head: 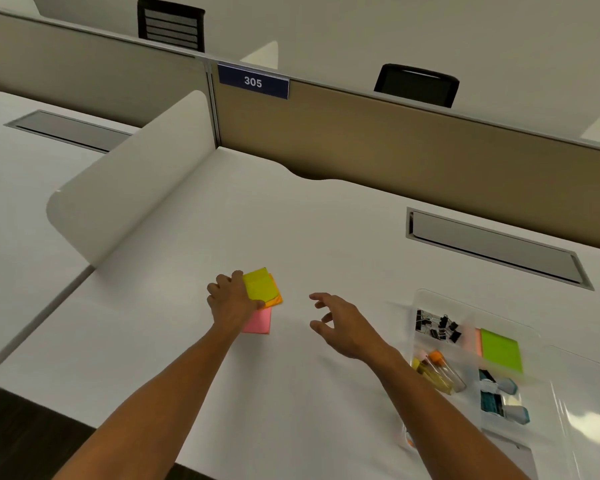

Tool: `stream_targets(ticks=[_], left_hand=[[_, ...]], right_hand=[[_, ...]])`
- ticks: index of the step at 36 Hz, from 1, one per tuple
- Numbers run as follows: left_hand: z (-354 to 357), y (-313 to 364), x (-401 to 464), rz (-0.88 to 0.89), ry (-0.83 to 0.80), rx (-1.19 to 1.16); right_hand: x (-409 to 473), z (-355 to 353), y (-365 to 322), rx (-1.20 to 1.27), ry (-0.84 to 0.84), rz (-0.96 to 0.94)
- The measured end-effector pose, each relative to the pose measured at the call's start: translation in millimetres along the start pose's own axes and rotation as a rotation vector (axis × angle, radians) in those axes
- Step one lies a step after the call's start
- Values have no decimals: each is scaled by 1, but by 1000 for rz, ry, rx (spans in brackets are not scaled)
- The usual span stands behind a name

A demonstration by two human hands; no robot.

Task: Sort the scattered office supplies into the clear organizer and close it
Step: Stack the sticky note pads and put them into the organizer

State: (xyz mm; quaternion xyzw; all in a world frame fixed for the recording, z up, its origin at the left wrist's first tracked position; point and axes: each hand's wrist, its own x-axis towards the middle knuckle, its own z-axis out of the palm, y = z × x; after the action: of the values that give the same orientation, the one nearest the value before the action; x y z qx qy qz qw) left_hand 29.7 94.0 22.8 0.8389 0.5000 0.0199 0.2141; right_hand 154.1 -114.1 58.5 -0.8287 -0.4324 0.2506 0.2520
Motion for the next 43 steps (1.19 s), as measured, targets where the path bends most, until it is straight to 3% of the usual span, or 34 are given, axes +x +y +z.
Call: stream_targets(ticks=[7, 12, 16, 23, 28, 31, 36, 43], left_hand=[[2, -2, 2, 62, 76, -180], [0, 1, -8, 133, -63, -551], [-6, 5, -23, 289, -199, -629], [-7, 16, -44, 415, -354, -743], [-6, 16, -43, 409, -359, -737], [-5, 13, -36, 371, -253, -694], [-1, 7, -17, 242, -34, -327], [7, 10, -3, 127, -115, -20]], right_hand=[[0, 2, -4, 8, 18, 11], [2, 8, -8, 46, 58, 16], [4, 14, -13, 101, 85, 31], [5, 20, -19, 197, 139, 47], [-2, 19, -15, 234, 209, 103], [-11, 17, -9, 267, 270, 151], [-25, 12, 0, 404, 305, 221], [-37, 5, 4, 463, 336, 245]])
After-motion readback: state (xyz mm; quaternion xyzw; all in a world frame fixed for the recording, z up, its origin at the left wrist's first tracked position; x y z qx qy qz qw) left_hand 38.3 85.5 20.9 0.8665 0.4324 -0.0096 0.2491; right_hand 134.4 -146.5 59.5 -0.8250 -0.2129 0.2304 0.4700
